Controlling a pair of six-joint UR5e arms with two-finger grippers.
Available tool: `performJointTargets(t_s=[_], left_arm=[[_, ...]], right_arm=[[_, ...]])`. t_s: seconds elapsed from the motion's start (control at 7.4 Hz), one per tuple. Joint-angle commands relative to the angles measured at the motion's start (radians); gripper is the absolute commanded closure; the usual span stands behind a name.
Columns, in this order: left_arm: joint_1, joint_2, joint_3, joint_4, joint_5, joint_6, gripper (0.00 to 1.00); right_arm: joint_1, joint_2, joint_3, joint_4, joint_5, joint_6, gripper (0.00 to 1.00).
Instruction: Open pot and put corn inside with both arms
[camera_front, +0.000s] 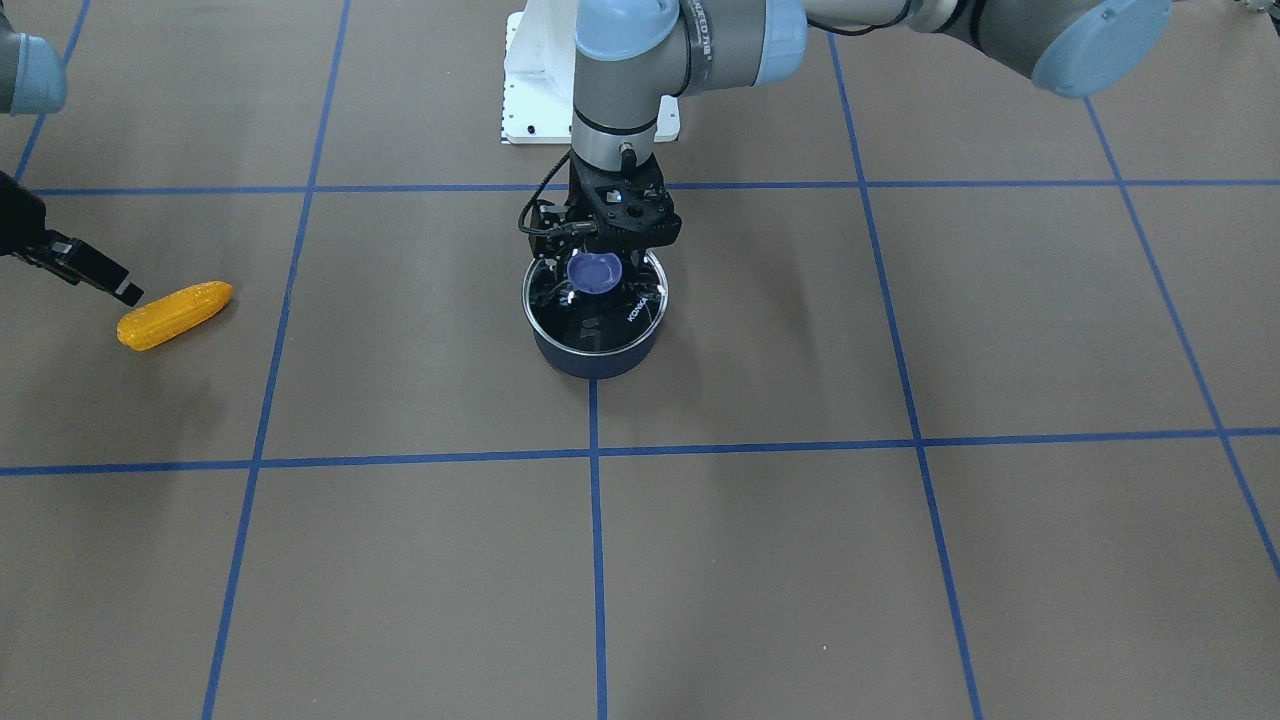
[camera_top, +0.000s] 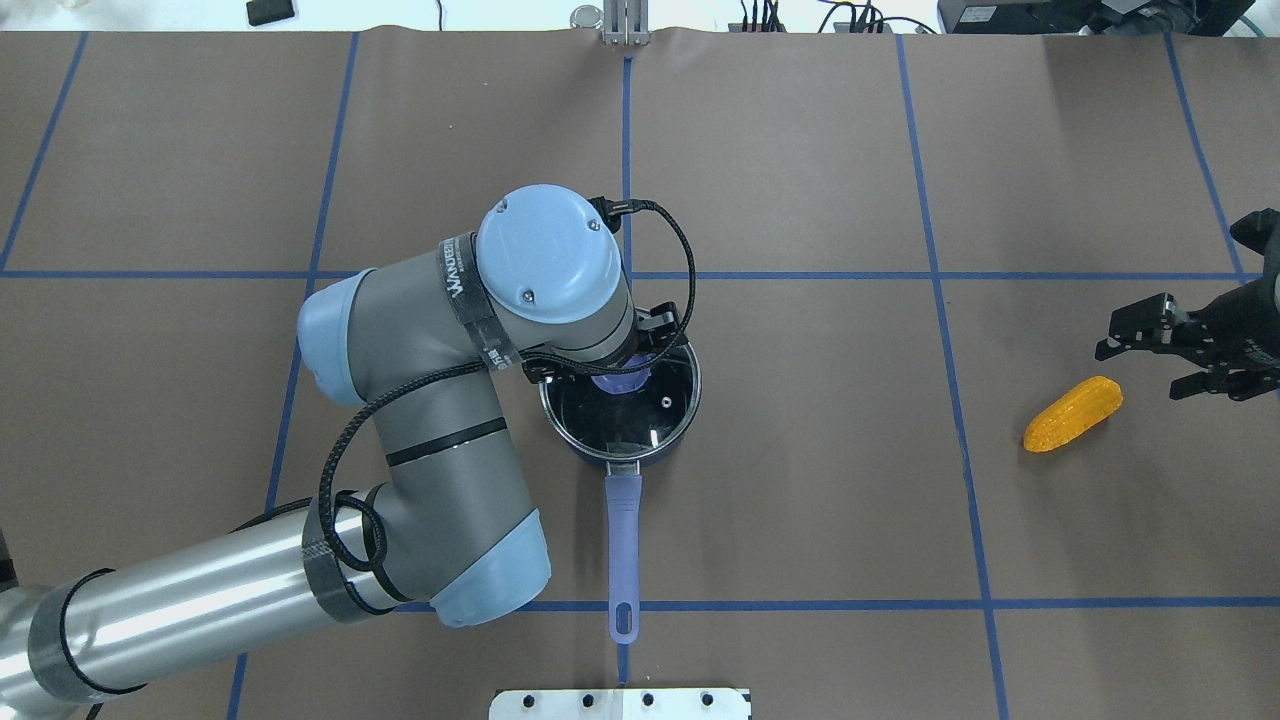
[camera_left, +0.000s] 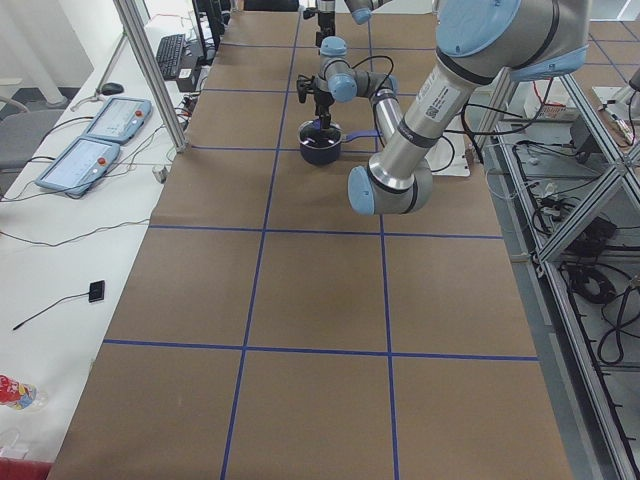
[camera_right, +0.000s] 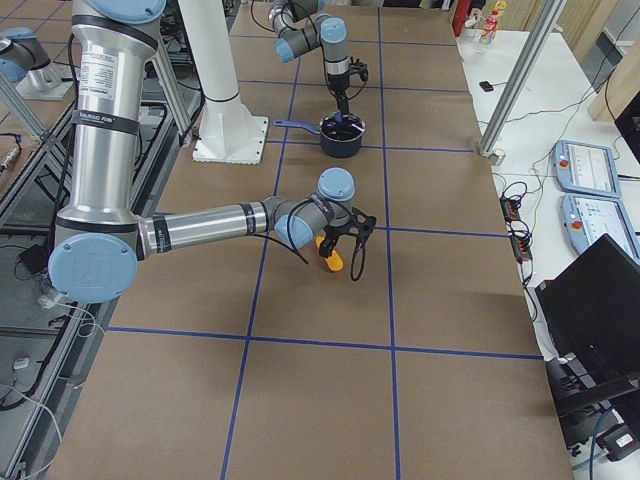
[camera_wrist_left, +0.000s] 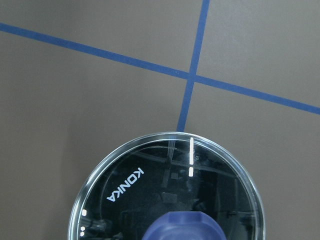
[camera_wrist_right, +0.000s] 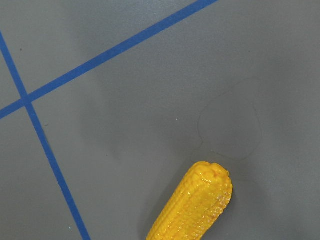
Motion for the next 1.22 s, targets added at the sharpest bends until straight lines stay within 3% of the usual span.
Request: performJointTargets(t_s=[0.0, 0.54, 0.81, 1.08], left_arm=[[0.003, -0.002, 0.015, -0.004, 0.003, -0.001, 0.04], [0.004, -0.005, 0.02, -0.029, 0.003, 0.005, 0.34], [0.003, -0.005, -0.001, -0.027, -0.003, 0.013, 0.41], [-0.009, 0.005, -0.081, 0.003, -0.006, 0.051, 0.41]], right_arm=[[0.0, -0.001, 0.001, 0.0, 0.0, 0.0, 0.0], [-0.002, 0.001, -0.002, -0.002, 0.002, -0.003, 0.0], [-0.014, -0.007, -0.014, -0.003, -0.006, -0.008, 0.0], [-0.06, 0.002, -0.035, -0.006, -0.05, 0.007, 0.0]])
